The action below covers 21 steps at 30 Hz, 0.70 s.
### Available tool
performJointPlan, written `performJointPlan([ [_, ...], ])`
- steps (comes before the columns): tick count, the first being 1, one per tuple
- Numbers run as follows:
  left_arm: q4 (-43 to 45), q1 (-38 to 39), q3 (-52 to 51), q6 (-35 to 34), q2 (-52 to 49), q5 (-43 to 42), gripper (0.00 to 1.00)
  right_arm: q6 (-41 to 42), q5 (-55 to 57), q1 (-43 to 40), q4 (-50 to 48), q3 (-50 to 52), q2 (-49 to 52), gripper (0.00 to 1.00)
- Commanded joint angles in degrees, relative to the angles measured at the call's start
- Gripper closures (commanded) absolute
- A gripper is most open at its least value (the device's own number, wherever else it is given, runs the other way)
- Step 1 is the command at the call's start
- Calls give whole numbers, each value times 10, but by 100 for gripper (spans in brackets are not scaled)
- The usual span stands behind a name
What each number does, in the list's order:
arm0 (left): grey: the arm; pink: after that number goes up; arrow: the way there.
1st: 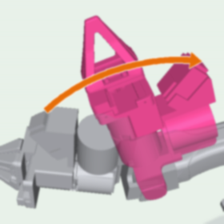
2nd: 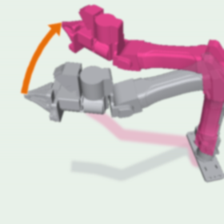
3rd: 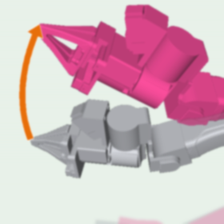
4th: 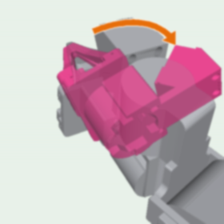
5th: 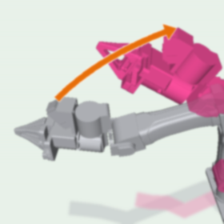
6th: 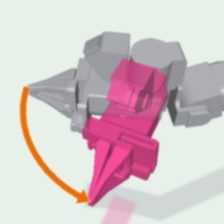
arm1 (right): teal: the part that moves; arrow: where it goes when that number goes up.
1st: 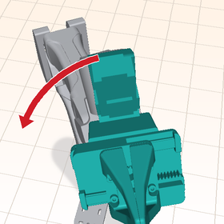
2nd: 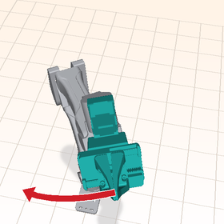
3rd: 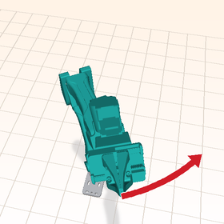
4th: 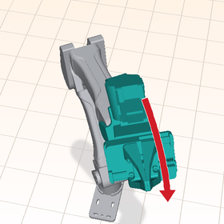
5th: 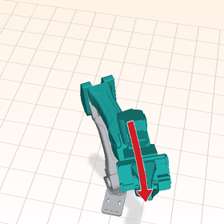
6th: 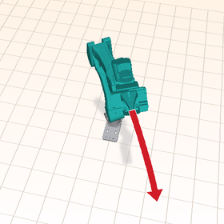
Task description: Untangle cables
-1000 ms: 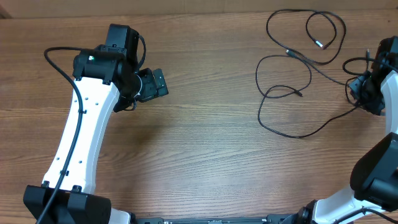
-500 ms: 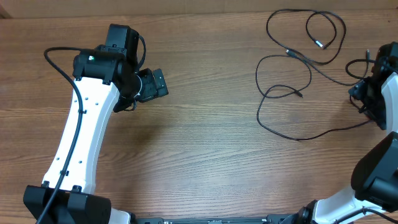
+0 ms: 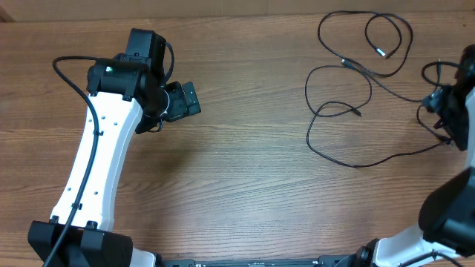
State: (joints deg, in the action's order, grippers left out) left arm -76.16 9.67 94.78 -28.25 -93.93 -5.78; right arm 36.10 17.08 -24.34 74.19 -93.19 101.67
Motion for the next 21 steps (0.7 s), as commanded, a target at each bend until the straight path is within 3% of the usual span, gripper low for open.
performJointPlan([
  [1,3,1,-3,12,-5,4,0,-75,-139,-1,-11,-46,-54,0],
  [4,6,1,-3,12,-5,4,0,-155,-292,0,-32,-53,-76,0],
  [8,6,1,-3,12,-5,4,1,-197,-363,14,-45,-53,-78,0],
  [14,6,1,-3,12,-5,4,0,-278,-370,89,-48,-49,-72,0],
  [21,4,1,-3,12,-5,4,0,-272,-321,188,-83,-7,-48,4],
])
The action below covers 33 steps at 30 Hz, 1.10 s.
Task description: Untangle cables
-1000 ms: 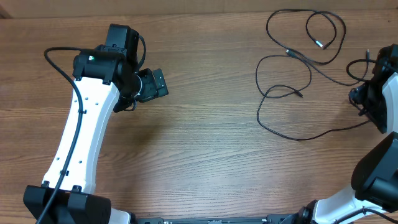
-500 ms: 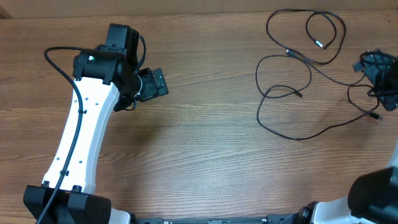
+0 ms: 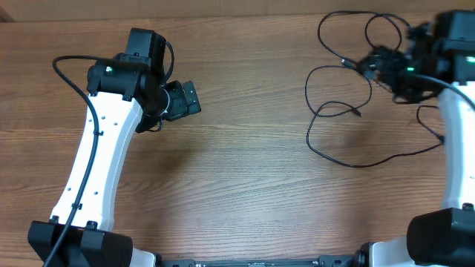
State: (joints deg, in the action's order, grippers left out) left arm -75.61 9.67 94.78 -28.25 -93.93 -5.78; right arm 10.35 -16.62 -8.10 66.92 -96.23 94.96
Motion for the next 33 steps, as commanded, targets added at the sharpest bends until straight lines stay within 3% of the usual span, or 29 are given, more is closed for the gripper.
performJointPlan([
  [1,-2,1,-3,12,-5,4,0,-14,16,34,-13,28,26,6],
  [4,-6,1,-3,12,-5,4,1,-14,16,67,-13,45,68,23],
  [9,-6,1,-3,12,-5,4,0,-14,39,103,-33,64,115,43],
  [11,-6,1,-3,12,-5,4,1,-14,49,115,-37,69,128,47],
  [15,-5,1,-3,12,-5,4,1,2,58,136,-46,70,151,51],
  [19,-5,1,-3,12,-5,4,1,81,120,150,-48,70,179,59],
  [24,-6,1,-3,12,-5,4,0,124,123,151,-47,70,205,58],
  [33,-4,1,-3,12,-5,4,0,122,120,152,-63,97,228,58],
])
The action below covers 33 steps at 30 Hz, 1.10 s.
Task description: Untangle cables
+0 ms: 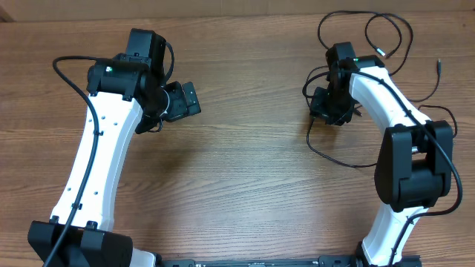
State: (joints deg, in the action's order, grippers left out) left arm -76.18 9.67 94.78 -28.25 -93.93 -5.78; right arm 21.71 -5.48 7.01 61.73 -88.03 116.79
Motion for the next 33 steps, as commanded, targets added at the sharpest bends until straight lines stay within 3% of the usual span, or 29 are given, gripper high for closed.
performJointPlan([
  [1,2,1,-3,12,-5,4,0,8,6,1,-21,24,10,58],
  [11,3,1,-3,12,-5,4,1,8,-12,1,-79,71,10,59],
  [15,4,1,-3,12,-5,4,0,8,-12,1,-82,72,10,74],
  [23,4,1,-3,12,-5,4,0,8,-12,1,-88,72,10,75],
  [25,4,1,-3,12,-5,4,1,8,-12,1,-89,72,10,84],
  [26,4,1,-3,12,-5,4,1,9,-12,1,-88,72,10,96],
  [33,4,1,-3,12,-5,4,0,10,-14,1,-82,63,5,96],
])
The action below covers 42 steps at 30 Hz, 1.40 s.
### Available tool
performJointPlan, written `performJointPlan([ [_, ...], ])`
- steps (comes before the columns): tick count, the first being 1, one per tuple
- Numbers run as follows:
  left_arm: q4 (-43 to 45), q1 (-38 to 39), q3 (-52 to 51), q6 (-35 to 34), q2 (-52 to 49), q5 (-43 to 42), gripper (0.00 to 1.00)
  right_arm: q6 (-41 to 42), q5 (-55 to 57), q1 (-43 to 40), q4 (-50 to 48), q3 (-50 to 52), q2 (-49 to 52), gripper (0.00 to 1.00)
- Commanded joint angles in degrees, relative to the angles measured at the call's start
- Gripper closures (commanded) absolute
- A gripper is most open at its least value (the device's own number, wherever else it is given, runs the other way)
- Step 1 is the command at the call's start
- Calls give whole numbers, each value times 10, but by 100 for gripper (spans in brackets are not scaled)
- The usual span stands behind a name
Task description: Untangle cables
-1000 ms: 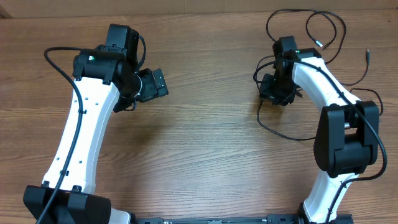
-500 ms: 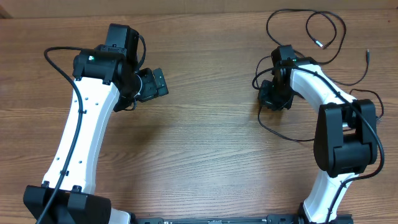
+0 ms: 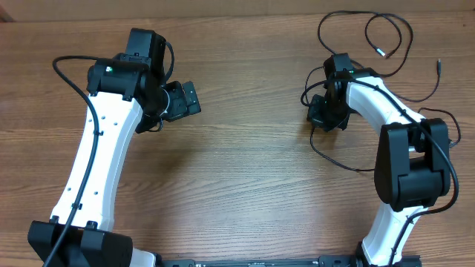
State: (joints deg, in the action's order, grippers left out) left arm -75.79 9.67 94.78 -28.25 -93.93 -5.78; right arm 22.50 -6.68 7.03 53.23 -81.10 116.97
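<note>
Thin black cables lie in loops at the table's far right. One plug end (image 3: 381, 53) rests inside the upper loops and another plug end (image 3: 439, 65) lies further right. A lower loop (image 3: 335, 158) curves out below the right arm. My right gripper (image 3: 324, 116) is down among the middle loops, covering the cable beneath it; its jaws are hidden from above. My left gripper (image 3: 185, 99) hangs over bare wood at the left, far from the cables, with nothing seen in it.
The wooden table (image 3: 245, 170) runs between the two arms. The right arm's own black lead (image 3: 438, 119) loops at the right edge, close to the task cables. The left arm's white link (image 3: 96, 163) slants across the left side.
My right gripper has shifted slightly down and to the left on the cable loops, and the lower loop has moved a little with it. The left arm is unchanged.
My right gripper was at the far right edge, beside the cables. Then it stood over the upper right loops, then down on the middle loops at their left side. Now it sits a little lower there. The left arm has stayed still throughout.
</note>
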Motion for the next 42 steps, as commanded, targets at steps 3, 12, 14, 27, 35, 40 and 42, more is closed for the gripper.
performJointPlan([
  [3,0,1,-3,12,-5,4,0,3,10,-1,22,-27,-16,96],
  [12,0,1,-3,13,-5,4,0,48,153,-1,112,-87,-158,96],
  [14,0,1,-3,13,-5,4,1,66,197,-1,131,-87,-197,96],
  [27,0,1,-3,13,-5,4,0,169,320,-42,252,-86,-237,96],
  [35,0,1,-3,12,-5,4,0,150,243,-103,252,-85,-237,95],
  [40,4,1,-3,12,-5,4,1,91,150,-102,220,-85,-236,78],
  [42,4,1,-3,12,-5,4,0,56,105,-97,206,-85,-236,69],
])
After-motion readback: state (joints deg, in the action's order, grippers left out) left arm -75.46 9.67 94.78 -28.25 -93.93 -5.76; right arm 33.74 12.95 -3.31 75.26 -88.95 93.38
